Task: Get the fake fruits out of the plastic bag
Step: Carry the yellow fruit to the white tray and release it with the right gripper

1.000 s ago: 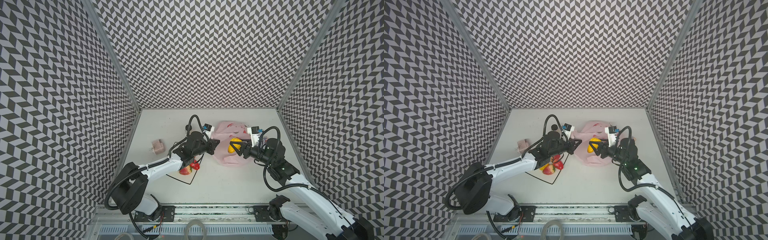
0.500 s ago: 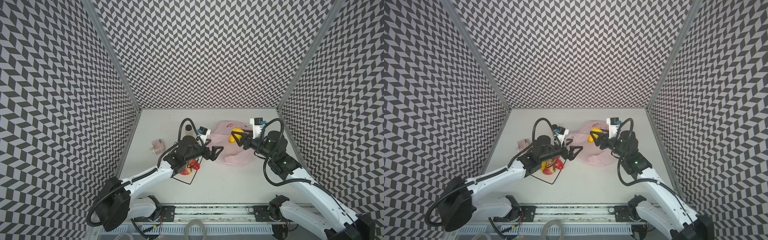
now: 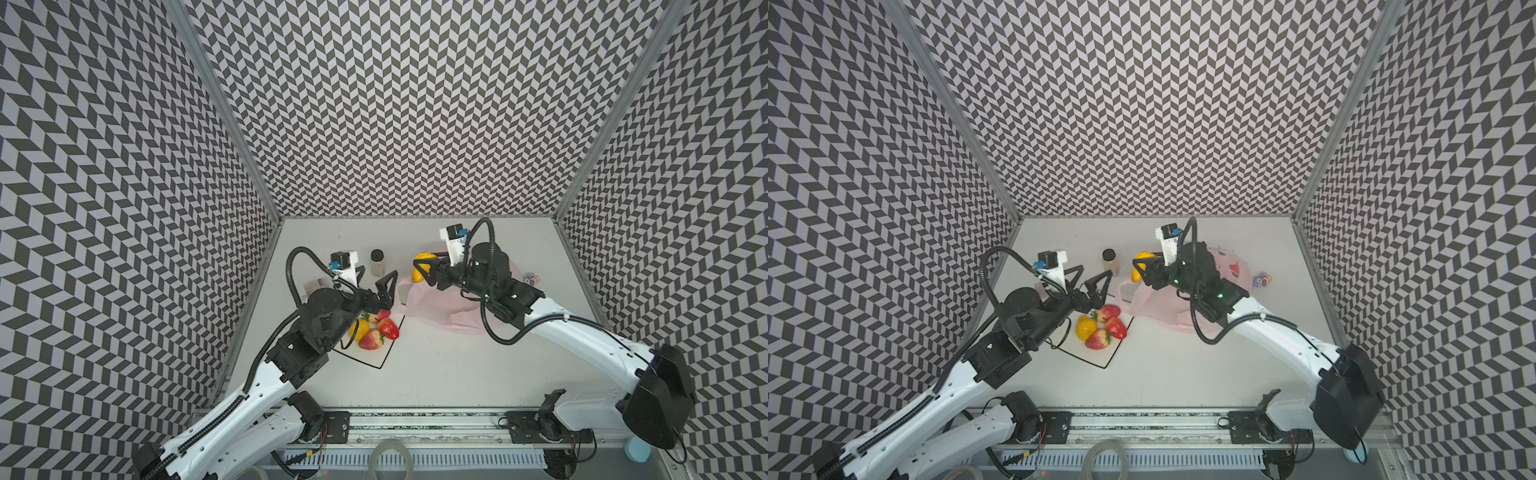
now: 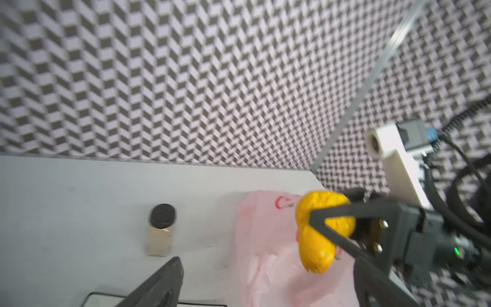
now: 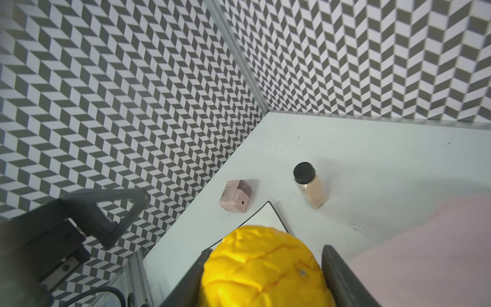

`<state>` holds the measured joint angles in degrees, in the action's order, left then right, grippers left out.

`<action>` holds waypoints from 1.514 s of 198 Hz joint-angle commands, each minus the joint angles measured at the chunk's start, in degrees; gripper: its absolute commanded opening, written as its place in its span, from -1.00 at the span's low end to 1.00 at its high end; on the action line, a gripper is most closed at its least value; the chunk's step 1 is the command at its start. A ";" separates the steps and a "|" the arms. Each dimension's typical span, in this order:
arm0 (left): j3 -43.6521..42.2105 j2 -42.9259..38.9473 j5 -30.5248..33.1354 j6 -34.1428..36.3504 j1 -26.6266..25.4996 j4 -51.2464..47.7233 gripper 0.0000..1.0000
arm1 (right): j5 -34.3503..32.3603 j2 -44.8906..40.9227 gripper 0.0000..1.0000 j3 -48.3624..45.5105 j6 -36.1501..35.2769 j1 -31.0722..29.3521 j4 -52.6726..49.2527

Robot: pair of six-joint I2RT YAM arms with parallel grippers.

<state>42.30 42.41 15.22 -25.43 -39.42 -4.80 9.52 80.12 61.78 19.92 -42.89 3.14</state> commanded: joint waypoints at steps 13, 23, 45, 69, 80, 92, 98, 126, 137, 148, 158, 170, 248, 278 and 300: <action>3.41 -5.61 15.14 -5.24 4.76 -10.67 0.98 | -2.99 10.70 -0.43 7.17 -2.26 -8.00 4.85; 3.85 -7.03 16.72 -5.30 5.72 -12.16 0.97 | -3.43 14.51 -0.43 9.66 -3.02 -9.98 5.13; 4.53 -9.59 19.83 -5.54 6.55 -14.58 0.97 | -5.02 22.70 -0.42 15.36 -3.08 -12.76 5.51; 4.41 -11.36 20.63 -5.69 6.59 -15.97 0.97 | -8.11 30.69 -0.42 21.07 -1.37 -13.83 5.83; 4.37 -11.72 20.45 -6.09 6.64 -16.93 0.97 | -9.79 33.90 -0.41 23.46 -0.09 -13.92 5.66; 4.28 -11.83 20.05 -6.72 6.64 -17.97 0.97 | -11.70 37.11 -0.41 25.77 0.77 -13.88 5.39; 4.15 -12.00 19.74 -7.10 6.59 -18.29 0.97 | -12.81 38.69 -0.41 26.96 1.08 -13.94 4.91; 3.63 -12.86 18.62 -8.65 6.64 -19.44 0.96 | -16.51 44.05 -0.39 30.38 1.27 -13.80 2.76; 3.50 -13.02 18.44 -9.00 6.61 -19.70 0.96 | -17.09 45.38 -0.38 30.82 1.06 -13.88 2.62; 3.25 -13.16 18.44 -9.34 6.62 -19.82 0.96 | -17.39 46.60 -0.37 31.43 0.94 -13.84 2.03; 3.04 -13.31 18.22 -9.54 6.64 -19.73 0.96 | -17.51 47.42 -0.35 31.77 0.92 -13.82 1.94; 2.81 -13.31 17.94 -9.56 6.64 -19.55 0.96 | -17.60 48.30 -0.32 32.32 0.94 -13.78 1.50; 2.37 -12.25 16.19 -8.58 6.61 -18.25 0.96 | -16.46 50.01 0.27 35.65 -0.93 -13.79 -0.85; 2.11 -12.26 15.21 -8.37 6.64 -17.73 0.96 | -15.42 49.57 0.35 36.13 -1.56 -13.79 -1.67; 1.96 -12.06 14.25 -7.91 6.59 -17.31 0.96 | -14.37 49.86 0.35 35.96 -1.74 -13.88 -2.35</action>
<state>44.82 30.06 30.44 -33.67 -32.95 -23.18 -6.04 129.99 96.31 19.07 -56.71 0.99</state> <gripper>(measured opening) 0.980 0.676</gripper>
